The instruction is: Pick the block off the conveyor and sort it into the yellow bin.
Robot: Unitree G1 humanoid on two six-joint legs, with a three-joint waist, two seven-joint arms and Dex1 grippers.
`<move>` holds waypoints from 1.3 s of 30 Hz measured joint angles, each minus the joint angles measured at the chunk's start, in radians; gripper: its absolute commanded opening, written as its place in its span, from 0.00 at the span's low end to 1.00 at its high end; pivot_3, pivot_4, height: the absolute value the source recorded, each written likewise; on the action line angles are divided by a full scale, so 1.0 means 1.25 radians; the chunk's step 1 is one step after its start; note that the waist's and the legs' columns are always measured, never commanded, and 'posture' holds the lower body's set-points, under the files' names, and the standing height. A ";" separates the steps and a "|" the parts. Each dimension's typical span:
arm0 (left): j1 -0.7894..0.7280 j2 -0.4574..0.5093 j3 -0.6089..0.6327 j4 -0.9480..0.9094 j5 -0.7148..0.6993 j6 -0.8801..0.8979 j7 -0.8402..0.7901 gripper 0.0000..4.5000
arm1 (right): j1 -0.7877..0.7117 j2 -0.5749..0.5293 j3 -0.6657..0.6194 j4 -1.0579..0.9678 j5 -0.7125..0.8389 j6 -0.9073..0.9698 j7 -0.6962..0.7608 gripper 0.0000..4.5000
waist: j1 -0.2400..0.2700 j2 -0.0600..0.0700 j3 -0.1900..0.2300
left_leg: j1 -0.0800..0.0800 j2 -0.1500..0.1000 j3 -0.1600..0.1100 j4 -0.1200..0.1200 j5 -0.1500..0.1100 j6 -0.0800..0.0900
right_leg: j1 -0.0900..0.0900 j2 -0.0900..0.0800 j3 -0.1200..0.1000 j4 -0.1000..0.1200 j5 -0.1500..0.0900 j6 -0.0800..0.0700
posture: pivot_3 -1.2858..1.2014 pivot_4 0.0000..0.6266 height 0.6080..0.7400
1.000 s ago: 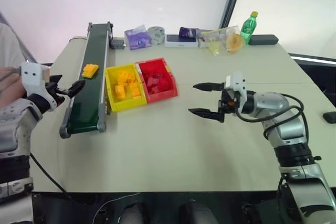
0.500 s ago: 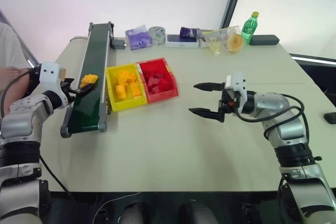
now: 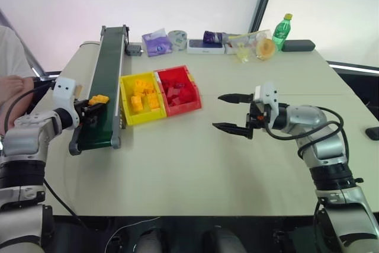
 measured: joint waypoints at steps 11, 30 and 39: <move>-0.001 -0.013 0.060 -0.157 -0.066 0.015 0.003 0.30 | 0.003 0.001 0.000 0.000 0.001 0.000 -0.004 1.00 | 0.000 0.000 0.000 | 0.000 0.001 0.000 0.000 0.000 0.000 | 0.000 0.000 0.000 0.000 0.000 0.000 | 0.52 0.24 1.00; -0.125 -0.328 -0.031 -0.058 0.034 -0.010 0.296 0.99 | 0.020 -0.004 -0.001 -0.013 0.001 0.006 -0.014 1.00 | -0.003 0.000 0.000 | 0.000 0.000 0.000 0.000 0.000 0.000 | 0.000 0.001 0.000 0.000 0.000 0.000 | 0.52 0.24 1.00; -0.070 -0.215 0.009 -0.197 -0.011 0.020 0.213 0.99 | 0.032 -0.012 -0.008 -0.030 0.005 0.008 -0.020 1.00 | -0.003 0.000 0.000 | 0.000 0.000 0.000 0.000 0.000 0.000 | 0.000 0.000 0.000 0.000 0.000 0.000 | 0.52 0.24 1.00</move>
